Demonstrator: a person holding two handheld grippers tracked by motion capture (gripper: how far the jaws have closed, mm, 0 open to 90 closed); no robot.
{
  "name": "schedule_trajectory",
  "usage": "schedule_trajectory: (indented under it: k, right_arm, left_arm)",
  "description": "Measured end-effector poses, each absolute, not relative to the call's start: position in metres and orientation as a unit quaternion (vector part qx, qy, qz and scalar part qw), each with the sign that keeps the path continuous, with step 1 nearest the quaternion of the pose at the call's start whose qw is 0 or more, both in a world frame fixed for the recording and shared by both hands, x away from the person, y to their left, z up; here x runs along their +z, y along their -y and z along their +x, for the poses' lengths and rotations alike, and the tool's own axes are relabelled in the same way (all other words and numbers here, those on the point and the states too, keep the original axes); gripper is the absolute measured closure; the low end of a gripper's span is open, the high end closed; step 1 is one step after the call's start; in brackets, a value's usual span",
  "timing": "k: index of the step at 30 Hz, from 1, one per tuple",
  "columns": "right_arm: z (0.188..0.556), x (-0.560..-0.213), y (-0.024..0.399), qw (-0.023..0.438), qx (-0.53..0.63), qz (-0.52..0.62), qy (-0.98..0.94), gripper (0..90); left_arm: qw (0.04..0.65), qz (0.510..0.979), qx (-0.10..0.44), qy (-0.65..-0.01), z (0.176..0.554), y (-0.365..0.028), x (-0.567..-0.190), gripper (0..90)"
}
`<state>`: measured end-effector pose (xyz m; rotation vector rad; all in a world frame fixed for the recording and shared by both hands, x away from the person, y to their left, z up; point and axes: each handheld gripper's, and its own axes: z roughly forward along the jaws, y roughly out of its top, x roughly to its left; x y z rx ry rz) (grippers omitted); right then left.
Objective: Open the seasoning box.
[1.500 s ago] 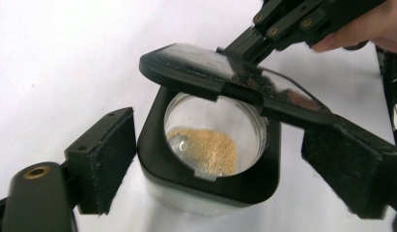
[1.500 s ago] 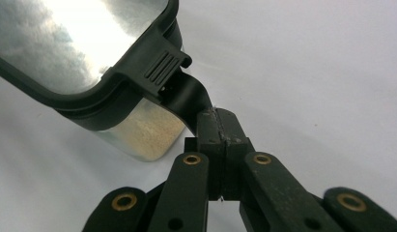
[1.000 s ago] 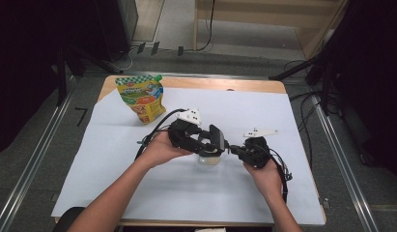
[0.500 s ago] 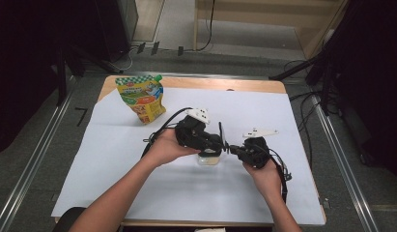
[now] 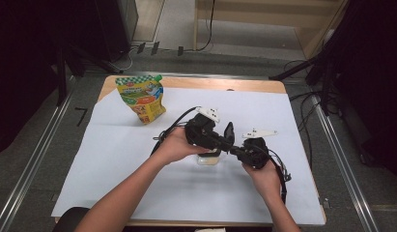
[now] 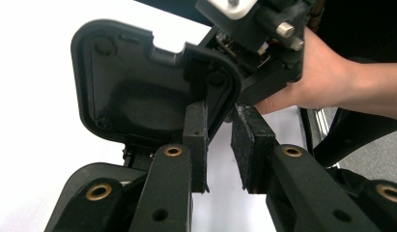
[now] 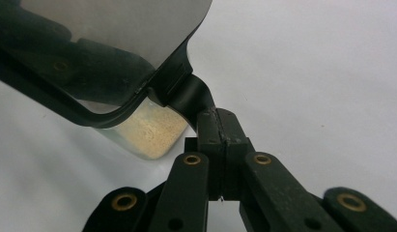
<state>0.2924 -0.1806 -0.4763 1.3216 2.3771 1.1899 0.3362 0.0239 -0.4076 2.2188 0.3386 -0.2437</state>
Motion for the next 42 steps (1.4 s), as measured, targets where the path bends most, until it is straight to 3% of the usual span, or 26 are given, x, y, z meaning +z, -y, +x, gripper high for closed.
schedule_trajectory:
  k: [6, 22, 28, 42]
  right_arm:
    - [0.292, -0.476, 0.181, 0.085, 0.403, 0.442, -0.797, 90.0]
    - [0.281, -0.47, 0.185, 0.077, 0.415, 0.434, -0.796, 87.2]
    - [0.272, -0.468, 0.186, 0.061, 0.427, 0.43, -0.793, 75.4]
    - [0.249, -0.468, 0.182, 0.053, 0.444, 0.398, -0.801, 53.2]
  left_arm:
    - [0.425, 0.89, -0.094, -0.138, 0.337, -0.025, -0.408, 76.3]
    - [0.427, 0.881, -0.097, -0.178, 0.341, -0.061, -0.407, 59.4]
    - [0.427, 0.877, -0.086, -0.202, 0.343, -0.078, -0.406, 49.7]
    - [0.431, 0.867, -0.075, -0.237, 0.351, -0.119, -0.406, 45.2]
